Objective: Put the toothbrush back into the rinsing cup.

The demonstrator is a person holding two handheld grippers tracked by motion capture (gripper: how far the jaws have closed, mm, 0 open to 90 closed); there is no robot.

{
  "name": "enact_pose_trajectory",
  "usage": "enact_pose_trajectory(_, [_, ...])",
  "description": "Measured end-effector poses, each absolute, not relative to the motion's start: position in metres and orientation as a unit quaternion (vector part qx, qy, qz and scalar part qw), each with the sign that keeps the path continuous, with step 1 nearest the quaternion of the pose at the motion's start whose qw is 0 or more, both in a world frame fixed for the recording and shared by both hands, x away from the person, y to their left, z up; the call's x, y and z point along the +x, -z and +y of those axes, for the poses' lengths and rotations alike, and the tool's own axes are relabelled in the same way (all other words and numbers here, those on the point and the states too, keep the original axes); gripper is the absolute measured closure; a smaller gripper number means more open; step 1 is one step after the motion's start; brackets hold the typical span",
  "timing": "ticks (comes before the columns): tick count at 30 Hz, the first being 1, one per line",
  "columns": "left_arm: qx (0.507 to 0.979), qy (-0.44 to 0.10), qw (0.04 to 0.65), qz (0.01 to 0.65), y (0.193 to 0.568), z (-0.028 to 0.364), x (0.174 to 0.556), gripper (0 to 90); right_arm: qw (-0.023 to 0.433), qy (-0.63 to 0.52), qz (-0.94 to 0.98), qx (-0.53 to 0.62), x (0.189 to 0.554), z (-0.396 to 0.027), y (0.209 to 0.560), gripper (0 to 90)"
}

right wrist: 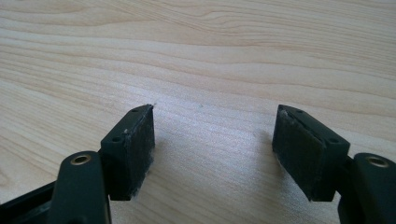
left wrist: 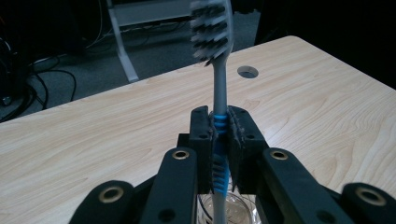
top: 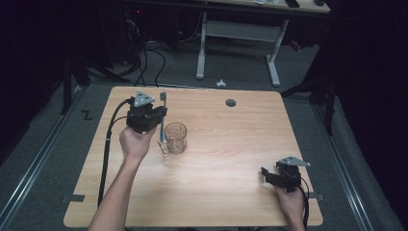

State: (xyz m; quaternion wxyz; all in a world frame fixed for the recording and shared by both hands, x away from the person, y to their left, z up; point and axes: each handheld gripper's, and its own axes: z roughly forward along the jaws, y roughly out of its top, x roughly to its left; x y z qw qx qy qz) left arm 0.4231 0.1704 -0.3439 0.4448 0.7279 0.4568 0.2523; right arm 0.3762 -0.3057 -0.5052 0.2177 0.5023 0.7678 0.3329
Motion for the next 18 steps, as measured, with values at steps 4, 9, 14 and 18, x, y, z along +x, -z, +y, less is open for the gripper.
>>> enact_pose_trajectory(4, [0.729, -0.252, 0.444, 0.456, 0.347, 0.170, 0.425, 81.2, 0.218, -0.333, 0.768, 0.502, 0.376, -0.306, 0.505, 30.0])
enact_pose_trajectory(9, [0.729, -0.252, 0.446, 0.455, 0.351, 0.173, 0.424, 81.1, 0.218, -0.333, 0.768, 0.502, 0.376, -0.306, 0.505, 30.0])
enact_pose_trajectory(14, [0.731, -0.248, 0.443, 0.456, 0.354, 0.179, 0.420, 81.0, 0.219, -0.332, 0.769, 0.501, 0.376, -0.305, 0.505, 30.0])
enact_pose_trajectory(18, [0.733, -0.245, 0.442, 0.455, 0.356, 0.181, 0.419, 80.9, 0.218, -0.332, 0.768, 0.502, 0.376, -0.306, 0.505, 29.9])
